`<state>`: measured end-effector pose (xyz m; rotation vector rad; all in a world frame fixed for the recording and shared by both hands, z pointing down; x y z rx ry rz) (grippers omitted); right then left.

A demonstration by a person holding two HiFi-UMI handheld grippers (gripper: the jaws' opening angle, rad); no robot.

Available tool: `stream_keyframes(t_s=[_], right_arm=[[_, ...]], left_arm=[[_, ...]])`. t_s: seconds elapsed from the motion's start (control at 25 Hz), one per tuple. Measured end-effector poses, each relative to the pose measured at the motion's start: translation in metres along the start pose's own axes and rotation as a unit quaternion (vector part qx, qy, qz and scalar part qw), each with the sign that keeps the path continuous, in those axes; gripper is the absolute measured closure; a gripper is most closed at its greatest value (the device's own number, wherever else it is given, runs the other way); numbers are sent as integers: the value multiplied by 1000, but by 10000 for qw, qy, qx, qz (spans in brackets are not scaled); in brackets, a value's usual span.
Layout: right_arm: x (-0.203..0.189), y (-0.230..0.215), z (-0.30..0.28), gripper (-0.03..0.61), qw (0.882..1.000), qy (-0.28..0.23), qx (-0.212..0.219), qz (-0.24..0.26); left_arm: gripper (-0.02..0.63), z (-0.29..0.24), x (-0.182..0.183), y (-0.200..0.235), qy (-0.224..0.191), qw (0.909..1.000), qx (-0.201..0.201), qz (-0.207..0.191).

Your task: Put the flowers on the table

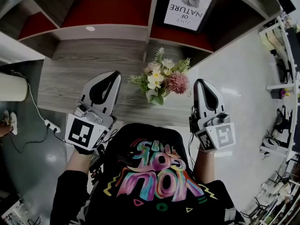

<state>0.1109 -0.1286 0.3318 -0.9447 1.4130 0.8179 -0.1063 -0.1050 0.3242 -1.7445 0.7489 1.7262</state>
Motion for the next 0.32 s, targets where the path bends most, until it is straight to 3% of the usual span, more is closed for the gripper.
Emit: stream_keyframes(t_s=[0.32], right_arm=[[-5,-1,0,565,10000,59,-16,20]], left_arm=[[589,0,-2,1,12,10000,-4,-32]])
Point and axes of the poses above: the fingertips, and each gripper's own axes: z backward along the fingers, y to its left, x out of its top, the point moved 1 cm from there along z, backward along the fingers, and after that the axes turned 11 degrees about -x, right-handed, at the moved point
